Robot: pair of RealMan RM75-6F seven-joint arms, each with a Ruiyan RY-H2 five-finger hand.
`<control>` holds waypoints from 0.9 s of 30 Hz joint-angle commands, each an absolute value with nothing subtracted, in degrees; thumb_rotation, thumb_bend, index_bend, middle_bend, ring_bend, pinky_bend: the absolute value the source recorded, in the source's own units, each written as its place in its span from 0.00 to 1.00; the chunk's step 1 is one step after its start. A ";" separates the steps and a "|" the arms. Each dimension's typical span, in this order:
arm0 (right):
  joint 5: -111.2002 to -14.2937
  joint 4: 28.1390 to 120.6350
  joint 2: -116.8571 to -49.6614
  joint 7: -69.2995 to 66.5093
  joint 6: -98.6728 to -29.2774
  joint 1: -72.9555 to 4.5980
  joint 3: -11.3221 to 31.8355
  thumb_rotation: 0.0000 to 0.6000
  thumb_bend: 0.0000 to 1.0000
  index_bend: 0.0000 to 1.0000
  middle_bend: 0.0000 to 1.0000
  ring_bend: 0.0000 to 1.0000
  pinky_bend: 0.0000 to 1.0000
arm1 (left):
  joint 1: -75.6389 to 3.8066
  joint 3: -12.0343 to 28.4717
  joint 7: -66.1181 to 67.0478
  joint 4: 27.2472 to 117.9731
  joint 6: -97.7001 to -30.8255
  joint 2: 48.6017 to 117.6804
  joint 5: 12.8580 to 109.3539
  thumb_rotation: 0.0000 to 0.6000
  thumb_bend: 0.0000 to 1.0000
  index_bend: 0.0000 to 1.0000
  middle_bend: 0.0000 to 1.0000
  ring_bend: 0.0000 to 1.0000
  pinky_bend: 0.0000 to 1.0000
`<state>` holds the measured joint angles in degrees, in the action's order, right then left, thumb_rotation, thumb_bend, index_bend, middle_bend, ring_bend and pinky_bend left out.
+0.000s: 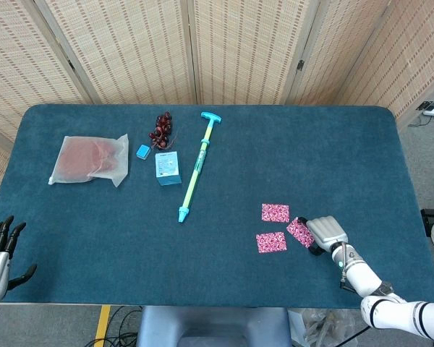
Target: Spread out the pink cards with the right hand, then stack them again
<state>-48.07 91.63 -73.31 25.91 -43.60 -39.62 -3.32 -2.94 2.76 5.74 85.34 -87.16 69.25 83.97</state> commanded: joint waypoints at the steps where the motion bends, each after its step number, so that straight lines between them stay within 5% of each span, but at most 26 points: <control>1: -48.18 92.13 -73.17 26.09 -43.57 -39.86 -3.49 1.00 0.37 0.16 1.00 1.00 1.00 | -2.94 2.78 5.76 85.34 -87.19 69.25 83.99 1.00 0.26 0.14 0.03 0.05 0.13; 27: -62.07 100.76 -67.95 22.06 -46.47 -34.61 -9.41 1.00 0.38 0.17 1.00 1.00 1.00 | -2.78 2.55 6.46 86.36 -87.70 69.00 84.87 1.00 0.26 0.14 0.03 0.05 0.13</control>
